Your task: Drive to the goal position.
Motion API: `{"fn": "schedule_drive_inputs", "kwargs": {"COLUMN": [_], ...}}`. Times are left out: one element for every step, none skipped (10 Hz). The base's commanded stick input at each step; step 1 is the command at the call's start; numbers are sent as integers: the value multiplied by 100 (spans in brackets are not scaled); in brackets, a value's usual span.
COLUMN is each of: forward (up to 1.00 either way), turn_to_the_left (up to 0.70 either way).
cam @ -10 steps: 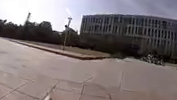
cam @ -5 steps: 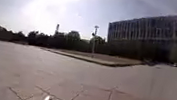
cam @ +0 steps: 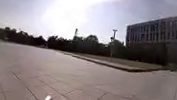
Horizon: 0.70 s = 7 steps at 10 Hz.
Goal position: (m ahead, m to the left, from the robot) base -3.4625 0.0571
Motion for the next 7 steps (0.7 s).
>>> {"fn": "schedule_drive_inputs", "kwargs": {"forward": [98,98,98,98,99,99,99], "turn_to_the_left": [39,39,39,34,12,1,0]}}
